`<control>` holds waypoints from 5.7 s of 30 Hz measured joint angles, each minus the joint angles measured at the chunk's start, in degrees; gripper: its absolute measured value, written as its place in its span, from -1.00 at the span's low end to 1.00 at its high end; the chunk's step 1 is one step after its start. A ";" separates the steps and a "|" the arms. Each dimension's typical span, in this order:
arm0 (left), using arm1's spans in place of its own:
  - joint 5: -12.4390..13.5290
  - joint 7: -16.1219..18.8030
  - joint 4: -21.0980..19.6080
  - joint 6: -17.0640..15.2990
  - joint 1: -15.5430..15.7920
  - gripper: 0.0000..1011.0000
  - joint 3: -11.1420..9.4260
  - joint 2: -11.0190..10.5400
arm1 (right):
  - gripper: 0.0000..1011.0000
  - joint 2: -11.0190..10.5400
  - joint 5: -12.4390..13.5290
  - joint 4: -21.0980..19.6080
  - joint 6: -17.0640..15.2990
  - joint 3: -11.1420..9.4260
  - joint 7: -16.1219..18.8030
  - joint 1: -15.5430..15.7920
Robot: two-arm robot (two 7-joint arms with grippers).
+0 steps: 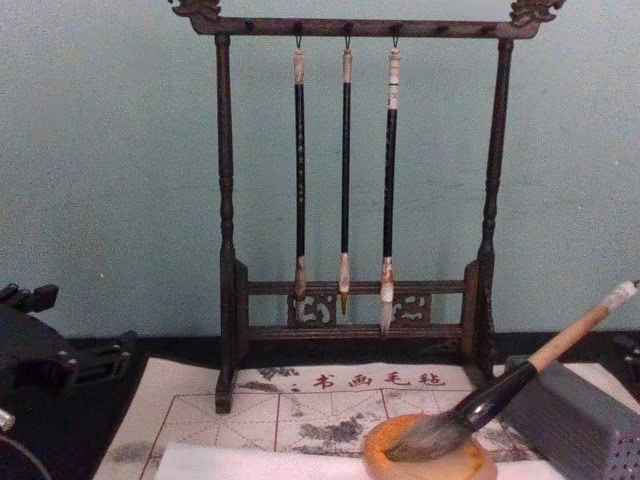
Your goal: Pick up the brush from the inkstone, write on the paper, then place the brush back to its original position.
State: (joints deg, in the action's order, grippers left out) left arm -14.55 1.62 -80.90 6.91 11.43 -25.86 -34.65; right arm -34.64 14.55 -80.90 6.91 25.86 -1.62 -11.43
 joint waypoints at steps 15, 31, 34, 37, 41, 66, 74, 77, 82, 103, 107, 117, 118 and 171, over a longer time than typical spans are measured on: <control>0.00 0.00 0.00 0.00 0.00 0.98 0.00 0.00 | 0.98 0.00 0.00 0.00 0.00 0.00 0.00 0.00; 0.00 0.00 0.00 0.00 0.00 0.98 0.00 0.00 | 0.98 0.00 0.00 0.00 0.00 0.00 0.00 0.00; 0.00 0.00 0.00 0.00 0.00 0.98 0.00 0.00 | 0.98 0.00 0.00 0.00 0.00 0.00 0.00 0.00; 0.00 0.00 0.00 0.00 0.00 0.98 0.00 0.00 | 0.98 0.00 0.00 0.00 0.00 0.00 0.00 0.00; 0.00 0.00 0.00 0.00 0.00 0.98 0.00 0.00 | 0.98 0.00 0.00 0.00 0.00 0.00 0.00 0.00; 0.00 0.00 0.00 0.00 0.00 0.98 0.00 0.00 | 0.98 0.00 0.00 0.00 0.00 0.00 0.00 0.00; 0.00 0.00 0.00 0.00 0.00 0.98 0.00 0.00 | 0.98 0.00 0.00 0.00 0.00 0.00 0.00 0.00; 0.00 0.00 0.00 0.00 0.00 0.98 0.00 0.00 | 0.98 0.00 0.00 0.00 0.00 0.00 0.00 0.00; 0.00 0.00 0.00 0.00 0.00 0.98 0.00 0.00 | 0.98 0.21 0.04 -0.06 0.00 -0.41 0.40 0.15; 0.00 0.00 0.00 0.00 0.00 0.98 0.00 0.00 | 0.98 8.04 23.60 -2.38 -12.37 -11.23 10.68 3.47; 0.00 0.00 0.00 0.00 0.00 0.98 0.00 0.00 | 0.98 10.24 27.32 -1.95 -14.64 -13.16 10.99 3.27; 0.00 0.00 0.00 0.00 0.00 0.98 0.00 0.00 | 0.98 15.83 36.90 0.40 -18.66 -16.69 9.44 1.29; 0.00 0.00 0.00 0.00 0.00 0.98 0.00 0.00 | 0.98 16.08 37.40 0.59 -18.78 -16.80 9.29 1.10; 0.00 0.00 -0.01 0.00 0.00 0.98 0.00 0.00 | 0.98 19.91 49.29 4.91 -21.79 -14.69 1.50 -4.38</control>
State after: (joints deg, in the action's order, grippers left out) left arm -14.55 1.62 -80.90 6.91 11.43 -25.87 -34.65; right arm -14.73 63.83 -75.99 -14.89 11.18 -0.12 -15.82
